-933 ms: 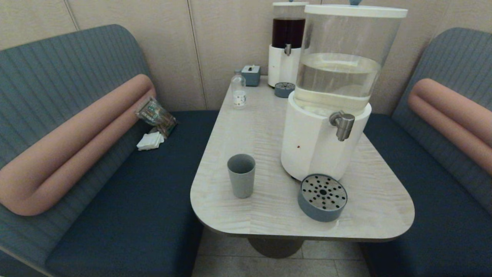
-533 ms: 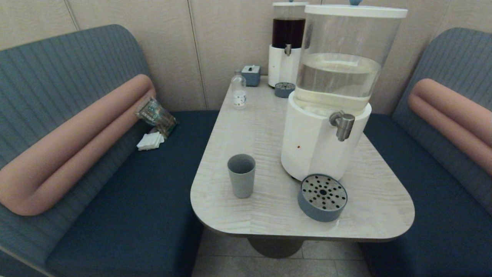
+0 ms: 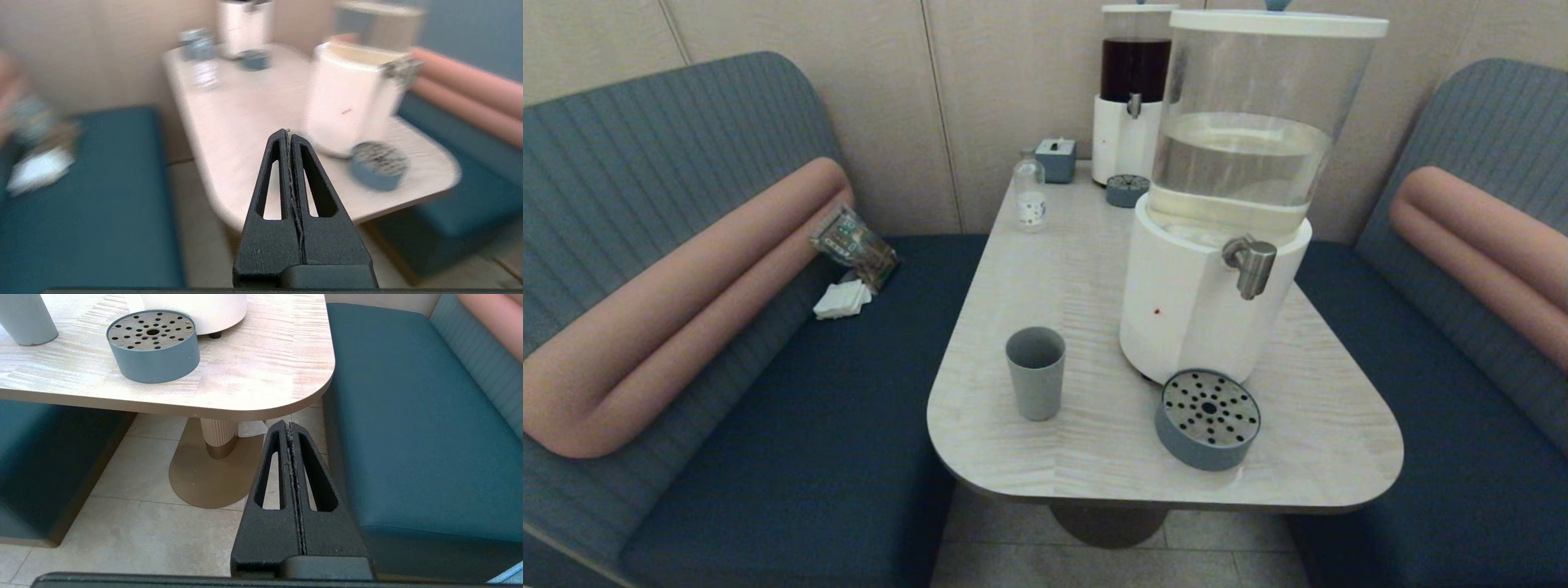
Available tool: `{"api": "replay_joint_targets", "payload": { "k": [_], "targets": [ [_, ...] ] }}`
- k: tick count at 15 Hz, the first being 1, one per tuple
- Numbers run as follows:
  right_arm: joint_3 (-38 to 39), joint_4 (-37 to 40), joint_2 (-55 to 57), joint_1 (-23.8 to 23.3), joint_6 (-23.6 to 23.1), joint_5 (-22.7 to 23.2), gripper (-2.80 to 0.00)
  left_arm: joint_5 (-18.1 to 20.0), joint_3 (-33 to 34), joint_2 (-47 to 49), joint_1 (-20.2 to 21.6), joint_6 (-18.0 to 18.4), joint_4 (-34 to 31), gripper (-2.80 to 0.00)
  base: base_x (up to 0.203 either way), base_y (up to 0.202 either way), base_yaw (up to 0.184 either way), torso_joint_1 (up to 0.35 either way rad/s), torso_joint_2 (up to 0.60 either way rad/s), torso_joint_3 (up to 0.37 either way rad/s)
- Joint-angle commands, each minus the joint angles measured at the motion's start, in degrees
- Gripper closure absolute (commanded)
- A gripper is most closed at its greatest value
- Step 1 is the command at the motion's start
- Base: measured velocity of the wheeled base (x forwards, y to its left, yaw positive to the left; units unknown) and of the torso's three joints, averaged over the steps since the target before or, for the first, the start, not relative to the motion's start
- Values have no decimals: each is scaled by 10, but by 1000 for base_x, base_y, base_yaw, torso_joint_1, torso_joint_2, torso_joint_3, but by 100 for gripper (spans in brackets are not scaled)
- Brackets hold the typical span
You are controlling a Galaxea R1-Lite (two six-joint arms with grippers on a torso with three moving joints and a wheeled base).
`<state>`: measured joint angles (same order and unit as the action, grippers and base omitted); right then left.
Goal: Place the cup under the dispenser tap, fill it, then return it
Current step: Pick up the cup
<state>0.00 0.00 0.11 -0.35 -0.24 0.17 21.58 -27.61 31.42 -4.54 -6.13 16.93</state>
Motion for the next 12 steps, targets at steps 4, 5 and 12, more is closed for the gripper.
{"api": "replay_joint_targets", "payload": {
  "k": [4, 5, 12],
  "targets": [
    [1, 0, 1, 0, 0, 0, 0, 119, 66, 248, -7, 0, 263, 0, 0, 0, 0, 0, 0, 0],
    [1, 0, 1, 0, 0, 0, 0, 130, 80, 281, -7, 1, 307, 0, 0, 0, 0, 0, 0, 0],
    [0, 0, 1, 0, 0, 0, 0, 174, 93, 575, -5, 22, 614, -280, 0, 0, 0, 0, 0, 0]
  ]
}}
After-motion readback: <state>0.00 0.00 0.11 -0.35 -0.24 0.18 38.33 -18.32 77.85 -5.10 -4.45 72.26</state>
